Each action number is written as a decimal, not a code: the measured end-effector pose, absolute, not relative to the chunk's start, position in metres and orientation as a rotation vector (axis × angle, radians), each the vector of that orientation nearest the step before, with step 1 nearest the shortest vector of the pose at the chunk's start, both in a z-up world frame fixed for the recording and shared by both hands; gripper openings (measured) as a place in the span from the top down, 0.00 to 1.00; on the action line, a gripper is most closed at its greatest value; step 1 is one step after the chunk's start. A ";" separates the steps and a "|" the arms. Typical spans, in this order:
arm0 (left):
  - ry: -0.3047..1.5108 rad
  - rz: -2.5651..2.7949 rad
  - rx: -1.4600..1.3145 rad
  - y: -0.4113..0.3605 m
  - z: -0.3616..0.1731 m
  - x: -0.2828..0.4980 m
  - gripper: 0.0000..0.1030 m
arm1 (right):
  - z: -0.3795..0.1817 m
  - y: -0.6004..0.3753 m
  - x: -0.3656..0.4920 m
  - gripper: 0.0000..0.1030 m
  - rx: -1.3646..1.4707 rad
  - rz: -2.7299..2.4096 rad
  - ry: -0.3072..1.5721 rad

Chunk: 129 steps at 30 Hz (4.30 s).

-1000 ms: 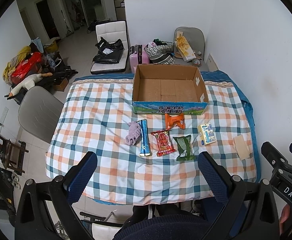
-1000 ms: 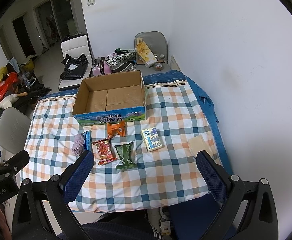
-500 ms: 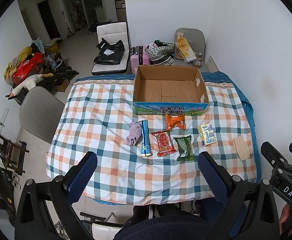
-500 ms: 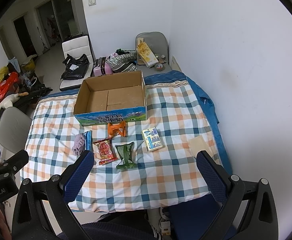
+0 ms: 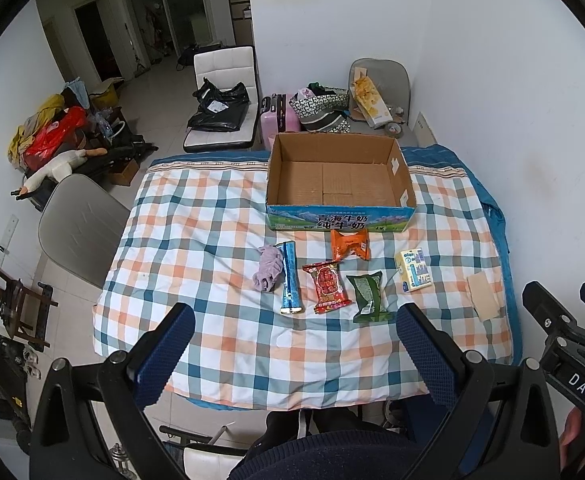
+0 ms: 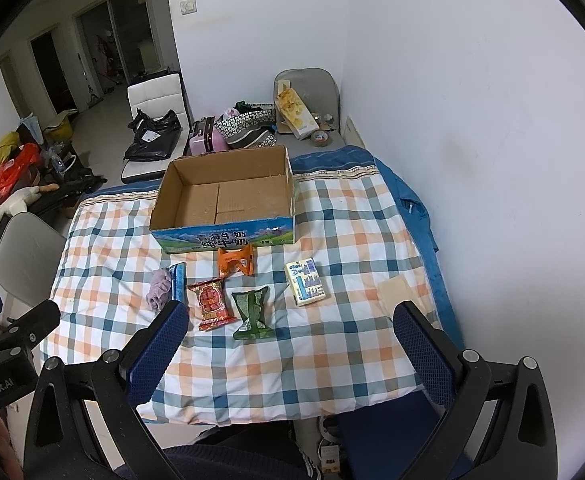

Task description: Organize soft objects

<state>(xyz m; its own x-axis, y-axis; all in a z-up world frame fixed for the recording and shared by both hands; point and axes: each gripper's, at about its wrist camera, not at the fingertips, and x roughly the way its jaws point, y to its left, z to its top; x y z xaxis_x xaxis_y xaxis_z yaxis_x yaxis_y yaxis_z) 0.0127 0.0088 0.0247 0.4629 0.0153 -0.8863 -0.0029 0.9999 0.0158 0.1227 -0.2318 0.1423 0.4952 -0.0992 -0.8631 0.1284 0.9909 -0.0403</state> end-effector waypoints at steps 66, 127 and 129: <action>1.773 0.011 -0.073 -0.065 -0.424 0.217 0.50 | -0.354 -0.229 0.259 0.55 0.227 0.030 1.733; 1.666 -0.386 -0.296 -0.059 -0.308 0.514 0.55 | -0.334 -0.218 0.507 0.67 0.151 0.060 1.476; 1.669 -0.394 -0.282 -0.062 -0.318 0.516 0.54 | -0.347 -0.215 0.518 0.66 0.122 0.047 1.480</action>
<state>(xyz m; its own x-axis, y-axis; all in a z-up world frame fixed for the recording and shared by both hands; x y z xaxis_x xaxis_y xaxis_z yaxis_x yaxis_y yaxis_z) 0.5165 -0.0617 -0.3178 -0.1359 -0.4051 -0.9041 0.0414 0.9095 -0.4137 0.5180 -0.2154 -0.3468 0.0908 0.1069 -0.9901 0.0433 0.9929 0.1111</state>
